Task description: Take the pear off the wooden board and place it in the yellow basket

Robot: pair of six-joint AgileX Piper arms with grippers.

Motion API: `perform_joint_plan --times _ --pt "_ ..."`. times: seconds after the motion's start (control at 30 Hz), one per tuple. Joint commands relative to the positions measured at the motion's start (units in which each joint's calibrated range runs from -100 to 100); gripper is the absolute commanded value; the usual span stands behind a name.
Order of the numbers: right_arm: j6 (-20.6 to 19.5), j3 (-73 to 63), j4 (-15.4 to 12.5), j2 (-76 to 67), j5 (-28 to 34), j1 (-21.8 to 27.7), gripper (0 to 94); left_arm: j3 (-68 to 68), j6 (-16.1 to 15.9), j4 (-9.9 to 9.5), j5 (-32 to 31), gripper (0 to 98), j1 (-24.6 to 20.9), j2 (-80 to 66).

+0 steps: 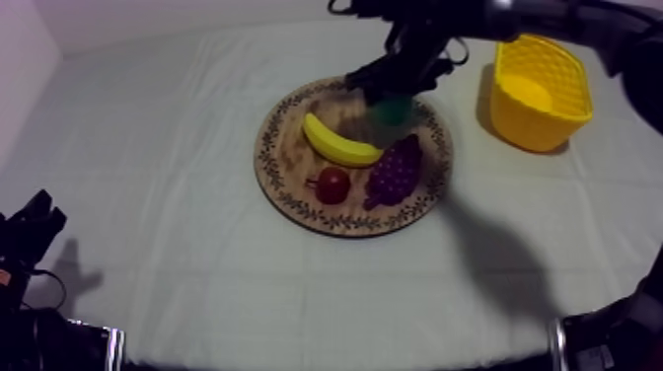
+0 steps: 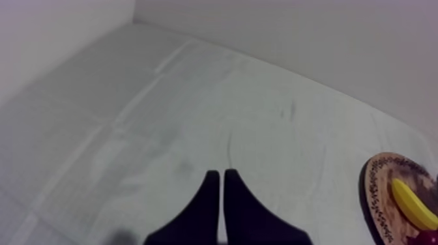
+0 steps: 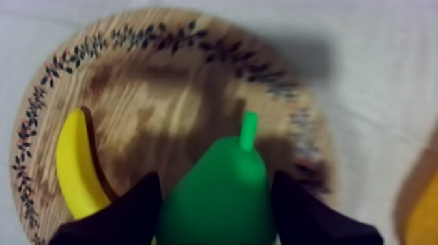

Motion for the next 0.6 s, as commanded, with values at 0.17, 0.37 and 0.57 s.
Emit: perform_joint_plan --times 0.17,0.37,0.57 --pt "4.56 6.45 -1.9 -21.25 2.23 5.22 50.2 0.02 0.01 0.0 0.0 0.1 -0.01 -0.04" --pt "9.52 4.5 -4.52 -28.15 6.06 12.84 50.2 0.02 0.0 0.0 0.0 0.1 -0.01 -0.04" --pt "9.57 5.59 -2.49 -26.65 4.62 18.66 50.3 0.02 0.0 0.0 0.0 0.1 -0.01 -0.04"
